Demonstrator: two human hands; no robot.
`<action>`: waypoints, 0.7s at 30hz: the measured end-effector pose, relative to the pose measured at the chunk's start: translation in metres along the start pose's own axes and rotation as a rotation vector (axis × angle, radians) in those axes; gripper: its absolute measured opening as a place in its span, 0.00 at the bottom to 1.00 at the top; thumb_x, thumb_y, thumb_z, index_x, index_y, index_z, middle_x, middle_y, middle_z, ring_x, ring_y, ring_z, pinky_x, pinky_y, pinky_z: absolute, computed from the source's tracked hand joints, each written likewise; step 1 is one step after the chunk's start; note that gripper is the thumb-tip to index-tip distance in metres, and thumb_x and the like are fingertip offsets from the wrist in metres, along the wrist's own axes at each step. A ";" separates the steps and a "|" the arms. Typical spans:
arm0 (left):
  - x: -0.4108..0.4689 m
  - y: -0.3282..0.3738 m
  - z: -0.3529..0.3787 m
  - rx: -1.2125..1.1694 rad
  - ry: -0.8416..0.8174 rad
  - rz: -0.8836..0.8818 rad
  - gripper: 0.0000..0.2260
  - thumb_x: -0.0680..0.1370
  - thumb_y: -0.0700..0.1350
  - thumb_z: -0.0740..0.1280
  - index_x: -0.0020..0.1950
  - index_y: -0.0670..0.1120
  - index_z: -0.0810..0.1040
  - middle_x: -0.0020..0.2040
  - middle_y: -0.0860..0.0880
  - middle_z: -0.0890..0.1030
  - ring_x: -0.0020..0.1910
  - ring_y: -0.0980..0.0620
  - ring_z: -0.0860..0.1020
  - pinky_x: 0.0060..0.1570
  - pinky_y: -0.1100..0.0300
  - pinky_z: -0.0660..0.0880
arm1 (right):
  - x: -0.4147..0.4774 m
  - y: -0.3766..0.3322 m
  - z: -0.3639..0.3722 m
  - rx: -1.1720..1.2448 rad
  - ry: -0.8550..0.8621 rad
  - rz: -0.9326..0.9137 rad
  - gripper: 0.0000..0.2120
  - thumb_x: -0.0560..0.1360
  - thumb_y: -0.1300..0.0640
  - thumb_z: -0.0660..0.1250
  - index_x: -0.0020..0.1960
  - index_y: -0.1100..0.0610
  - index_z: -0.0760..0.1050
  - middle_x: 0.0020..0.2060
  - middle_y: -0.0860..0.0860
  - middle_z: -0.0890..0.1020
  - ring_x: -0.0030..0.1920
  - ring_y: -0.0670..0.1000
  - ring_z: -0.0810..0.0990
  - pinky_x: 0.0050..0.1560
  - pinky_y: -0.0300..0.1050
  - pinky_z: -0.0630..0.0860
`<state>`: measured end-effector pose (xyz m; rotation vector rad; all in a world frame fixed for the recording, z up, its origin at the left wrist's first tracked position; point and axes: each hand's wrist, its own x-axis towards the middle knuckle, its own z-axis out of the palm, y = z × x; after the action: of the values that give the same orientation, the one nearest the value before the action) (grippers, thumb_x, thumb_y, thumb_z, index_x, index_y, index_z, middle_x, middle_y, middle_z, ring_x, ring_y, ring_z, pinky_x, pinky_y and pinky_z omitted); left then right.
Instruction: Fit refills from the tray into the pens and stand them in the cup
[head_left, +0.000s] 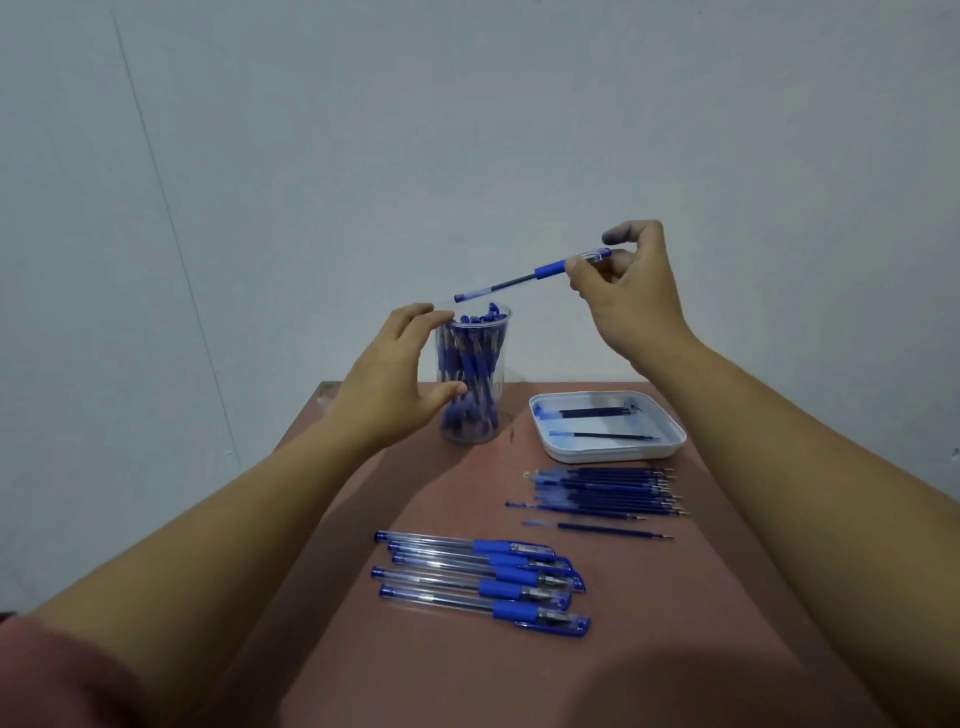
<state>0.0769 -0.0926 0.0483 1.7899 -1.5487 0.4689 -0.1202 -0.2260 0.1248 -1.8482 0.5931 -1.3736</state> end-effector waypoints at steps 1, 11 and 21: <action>0.000 0.000 0.002 -0.004 0.006 0.002 0.32 0.72 0.49 0.75 0.74 0.50 0.66 0.73 0.50 0.66 0.69 0.51 0.69 0.66 0.58 0.68 | 0.005 0.002 0.002 -0.032 0.005 -0.020 0.15 0.77 0.57 0.68 0.56 0.53 0.62 0.47 0.55 0.82 0.41 0.44 0.78 0.42 0.34 0.74; 0.003 0.005 0.009 0.008 0.072 -0.033 0.28 0.73 0.45 0.75 0.70 0.50 0.70 0.69 0.52 0.69 0.57 0.51 0.76 0.56 0.54 0.77 | 0.015 0.020 0.040 -0.218 -0.141 -0.111 0.08 0.76 0.60 0.69 0.52 0.52 0.71 0.43 0.51 0.82 0.38 0.41 0.77 0.38 0.28 0.72; 0.003 0.003 0.015 -0.018 0.097 -0.007 0.28 0.72 0.44 0.76 0.70 0.47 0.70 0.68 0.50 0.70 0.59 0.49 0.76 0.56 0.51 0.78 | 0.002 0.040 0.048 -0.499 -0.424 -0.152 0.15 0.80 0.45 0.61 0.60 0.50 0.79 0.56 0.51 0.71 0.64 0.52 0.68 0.66 0.46 0.66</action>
<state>0.0720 -0.1055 0.0413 1.7330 -1.4749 0.5286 -0.0715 -0.2383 0.0872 -2.5411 0.6165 -0.9223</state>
